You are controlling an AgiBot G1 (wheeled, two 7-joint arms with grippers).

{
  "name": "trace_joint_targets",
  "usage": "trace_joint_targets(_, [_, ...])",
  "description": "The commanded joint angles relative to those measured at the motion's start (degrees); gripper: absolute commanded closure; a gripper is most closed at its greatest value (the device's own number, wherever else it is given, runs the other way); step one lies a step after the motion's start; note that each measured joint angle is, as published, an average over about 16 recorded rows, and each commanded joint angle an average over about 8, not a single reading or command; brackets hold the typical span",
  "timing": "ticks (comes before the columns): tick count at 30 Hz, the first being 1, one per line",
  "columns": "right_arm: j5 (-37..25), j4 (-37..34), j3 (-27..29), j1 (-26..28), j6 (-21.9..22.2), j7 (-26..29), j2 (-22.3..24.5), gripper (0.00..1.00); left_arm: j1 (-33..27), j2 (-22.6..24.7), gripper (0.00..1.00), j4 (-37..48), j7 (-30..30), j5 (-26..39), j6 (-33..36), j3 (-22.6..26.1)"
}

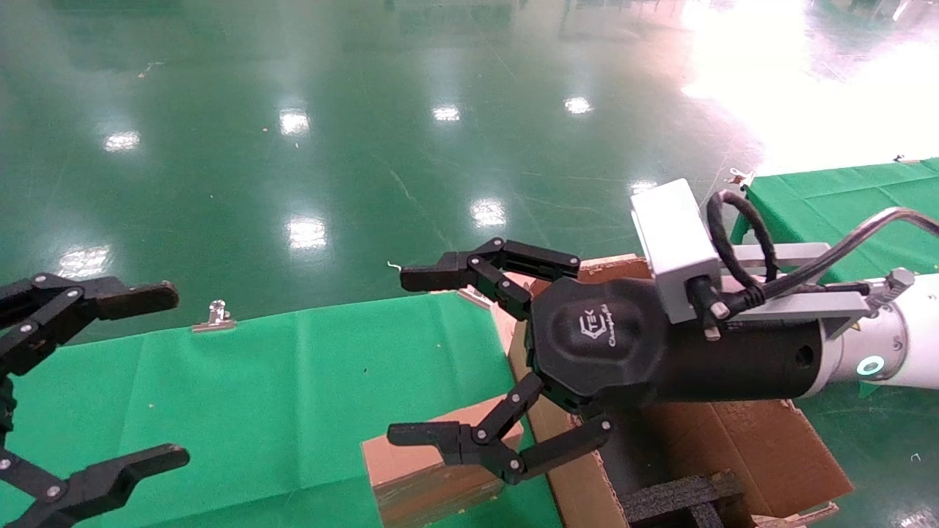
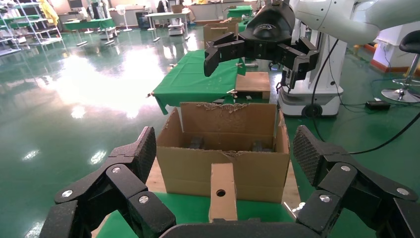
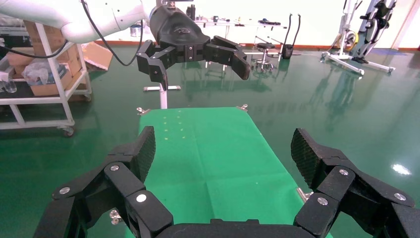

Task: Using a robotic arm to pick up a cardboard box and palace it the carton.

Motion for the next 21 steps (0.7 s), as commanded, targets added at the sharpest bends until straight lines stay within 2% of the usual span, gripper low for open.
trace_joint_targets(1, [0.00,0.00,0.00,0.00,0.00,0.00,0.00,0.00,0.00,0.00,0.00,0.00,0.00,0.00,0.00,0.00])
trace_joint_targets(14, [0.00,0.00,0.00,0.00,0.00,0.00,0.00,0.00,0.00,0.00,0.00,0.00,0.00,0.00,0.00,0.00])
trace_joint_targets(15, [0.00,0.00,0.00,0.00,0.00,0.00,0.00,0.00,0.00,0.00,0.03,0.00,0.00,0.00,0.00,0.00])
trace_joint_targets(16, [0.00,0.00,0.00,0.00,0.00,0.00,0.00,0.00,0.00,0.00,0.12,0.00,0.00,0.00,0.00,0.00])
trace_joint_targets(21, [0.00,0.00,0.00,0.00,0.00,0.00,0.00,0.00,0.00,0.00,0.74,0.00,0.00,0.00,0.00,0.00])
